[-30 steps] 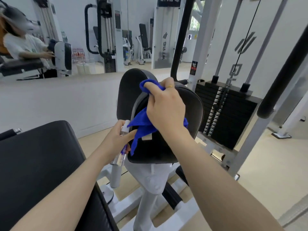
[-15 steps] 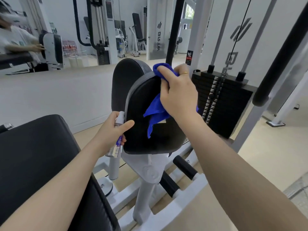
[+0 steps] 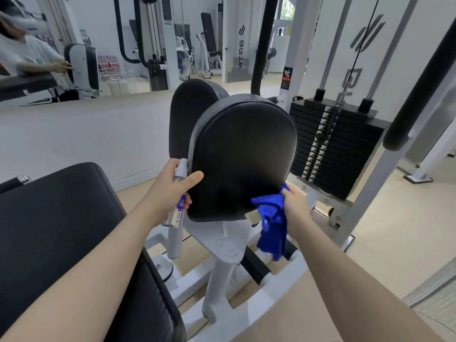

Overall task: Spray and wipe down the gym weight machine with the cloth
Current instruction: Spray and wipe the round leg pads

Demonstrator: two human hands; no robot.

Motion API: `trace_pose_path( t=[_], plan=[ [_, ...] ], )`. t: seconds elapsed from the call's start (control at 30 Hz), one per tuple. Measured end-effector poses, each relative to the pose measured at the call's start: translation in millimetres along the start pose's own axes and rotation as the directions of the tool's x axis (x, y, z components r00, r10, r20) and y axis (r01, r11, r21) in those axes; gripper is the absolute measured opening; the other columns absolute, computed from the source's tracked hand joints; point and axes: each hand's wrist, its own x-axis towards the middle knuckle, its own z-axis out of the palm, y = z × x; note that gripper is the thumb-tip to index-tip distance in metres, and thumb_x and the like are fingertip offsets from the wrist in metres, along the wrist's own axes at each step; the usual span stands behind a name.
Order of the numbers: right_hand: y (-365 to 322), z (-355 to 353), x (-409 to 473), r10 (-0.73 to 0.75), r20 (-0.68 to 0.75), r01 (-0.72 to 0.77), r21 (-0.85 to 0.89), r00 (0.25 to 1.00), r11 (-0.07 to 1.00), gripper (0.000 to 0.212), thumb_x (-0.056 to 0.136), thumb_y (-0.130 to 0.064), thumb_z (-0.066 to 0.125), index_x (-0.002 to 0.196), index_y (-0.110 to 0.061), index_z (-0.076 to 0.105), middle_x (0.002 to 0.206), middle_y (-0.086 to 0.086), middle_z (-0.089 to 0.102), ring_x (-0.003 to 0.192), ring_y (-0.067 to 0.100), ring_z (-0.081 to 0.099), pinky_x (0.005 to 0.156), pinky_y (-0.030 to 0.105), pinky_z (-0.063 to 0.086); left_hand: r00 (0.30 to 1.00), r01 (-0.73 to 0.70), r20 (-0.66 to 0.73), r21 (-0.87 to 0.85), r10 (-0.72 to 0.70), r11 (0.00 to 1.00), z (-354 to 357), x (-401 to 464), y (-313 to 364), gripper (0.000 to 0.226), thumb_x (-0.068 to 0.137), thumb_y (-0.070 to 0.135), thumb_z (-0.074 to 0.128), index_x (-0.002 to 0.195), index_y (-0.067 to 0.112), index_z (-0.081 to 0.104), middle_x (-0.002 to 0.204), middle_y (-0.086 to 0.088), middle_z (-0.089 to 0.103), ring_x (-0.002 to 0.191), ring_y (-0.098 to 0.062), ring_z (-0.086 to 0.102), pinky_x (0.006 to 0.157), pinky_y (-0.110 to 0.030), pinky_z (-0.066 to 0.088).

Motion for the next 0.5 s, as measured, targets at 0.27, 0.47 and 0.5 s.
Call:
trace_pose_path(
  t=[0.27,0.47,0.5],
  plan=[
    [-68,-5,12,-0.360,-0.179,0.390,0.185,0.916,0.902,0.037,0.094,-0.009,0.036,0.122,-0.016,0.057,0.113,0.005,0.063,0.099,0.018,0.060,0.093,0.034,0.049,1.000,0.018,-0.026,0.048,-0.017,0.999,0,2,0,0.040,0.086,0.043,0.057,0.117,0.026,0.039,0.079,-0.012,0.062,0.055,-0.017,0.059,0.054,-0.028,0.051],
    [1,22,-17,-0.420,-0.248,0.358,-0.259,0.873,0.897,0.039,0.101,-0.015,0.031,0.139,-0.018,0.040,0.121,0.011,0.039,0.095,0.013,0.040,0.071,0.008,0.021,0.999,0.014,-0.048,0.045,-0.012,0.999,1,-3,1,0.038,0.086,0.041,0.057,0.115,0.025,0.039,0.082,-0.012,0.062,0.056,-0.018,0.059,0.057,-0.031,0.053],
    [4,23,-20,-0.412,-0.256,0.344,-0.271,0.874,0.899,0.039,0.101,-0.016,0.032,0.139,-0.016,0.039,0.123,0.011,0.039,0.096,0.014,0.041,0.072,0.008,0.021,0.999,0.014,-0.052,0.047,-0.012,0.999,1,-4,1,0.037,0.086,0.041,0.057,0.115,0.024,0.039,0.081,-0.012,0.061,0.056,-0.018,0.058,0.056,-0.030,0.052]
  ],
)
